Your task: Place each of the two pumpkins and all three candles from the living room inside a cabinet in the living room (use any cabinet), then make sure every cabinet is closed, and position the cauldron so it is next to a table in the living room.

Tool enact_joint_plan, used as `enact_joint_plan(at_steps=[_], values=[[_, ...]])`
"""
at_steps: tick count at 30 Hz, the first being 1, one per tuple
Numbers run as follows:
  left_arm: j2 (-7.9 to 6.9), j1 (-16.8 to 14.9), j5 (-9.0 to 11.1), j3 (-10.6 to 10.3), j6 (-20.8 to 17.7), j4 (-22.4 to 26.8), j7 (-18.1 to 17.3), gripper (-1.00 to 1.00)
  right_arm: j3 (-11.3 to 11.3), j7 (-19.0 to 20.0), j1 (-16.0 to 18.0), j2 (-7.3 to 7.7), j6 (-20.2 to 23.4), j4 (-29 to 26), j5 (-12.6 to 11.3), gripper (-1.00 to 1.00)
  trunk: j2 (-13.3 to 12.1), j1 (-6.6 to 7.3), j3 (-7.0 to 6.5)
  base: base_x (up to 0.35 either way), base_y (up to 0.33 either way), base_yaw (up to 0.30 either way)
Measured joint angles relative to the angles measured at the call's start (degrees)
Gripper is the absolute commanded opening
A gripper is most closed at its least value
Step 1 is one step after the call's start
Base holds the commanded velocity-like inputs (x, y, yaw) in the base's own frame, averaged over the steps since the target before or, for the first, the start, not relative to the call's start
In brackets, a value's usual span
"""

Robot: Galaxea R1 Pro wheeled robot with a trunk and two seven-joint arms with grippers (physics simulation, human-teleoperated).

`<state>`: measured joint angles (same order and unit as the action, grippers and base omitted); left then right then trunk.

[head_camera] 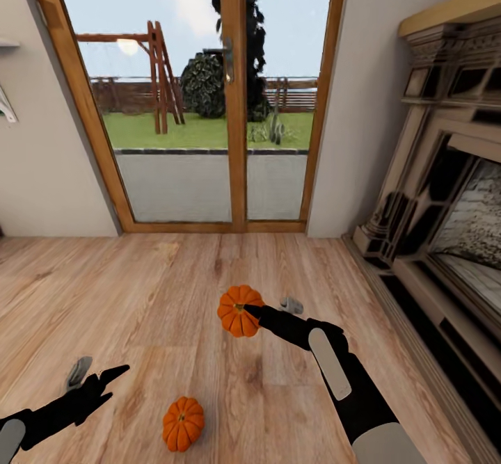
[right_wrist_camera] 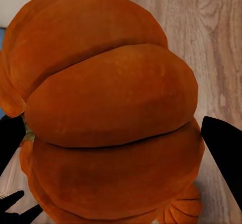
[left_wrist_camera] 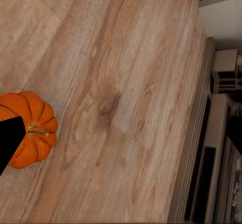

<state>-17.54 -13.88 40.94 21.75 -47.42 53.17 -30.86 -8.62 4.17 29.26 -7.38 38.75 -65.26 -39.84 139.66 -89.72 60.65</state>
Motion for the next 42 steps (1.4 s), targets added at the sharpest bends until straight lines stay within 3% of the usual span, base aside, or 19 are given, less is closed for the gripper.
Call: enact_joint_plan(at_steps=[11,15,18,22,42], values=[[0.84,0.0,0.1,0.1,1.0,0.0,0.5,1.00,0.0,0.4,0.0,0.05,-0.1,0.1,0.1,-1.00,3.6,-2.02,2.06,0.001,0.000,0.000],[1.08,0.0,0.3,0.2,1.7,-0.5,3.9,1.00,0.2,0.4,0.1,0.04,-0.6,0.2,0.1,-1.00,3.7,-2.12,2.95,0.000,0.000,0.000],[2.51,0.0,0.5,0.1,4.1,-0.8,7.8,1.00,0.3,0.1,0.2,0.05,-1.7,0.4,0.0,-1.00,3.7,-2.20,3.61,0.000,0.000,0.000],[3.18,0.0,0.7,0.0,5.4,-0.9,10.4,1.00,0.1,0.2,0.3,0.02,-2.0,0.4,0.0,-1.00,3.8,-2.30,4.50,0.000,0.000,0.000],[3.66,0.0,0.8,0.0,6.2,-0.9,11.0,1.00,-0.8,0.5,0.3,-0.98,-1.9,-0.2,0.0,-1.00,4.0,-2.81,8.93,0.000,0.000,0.000]])
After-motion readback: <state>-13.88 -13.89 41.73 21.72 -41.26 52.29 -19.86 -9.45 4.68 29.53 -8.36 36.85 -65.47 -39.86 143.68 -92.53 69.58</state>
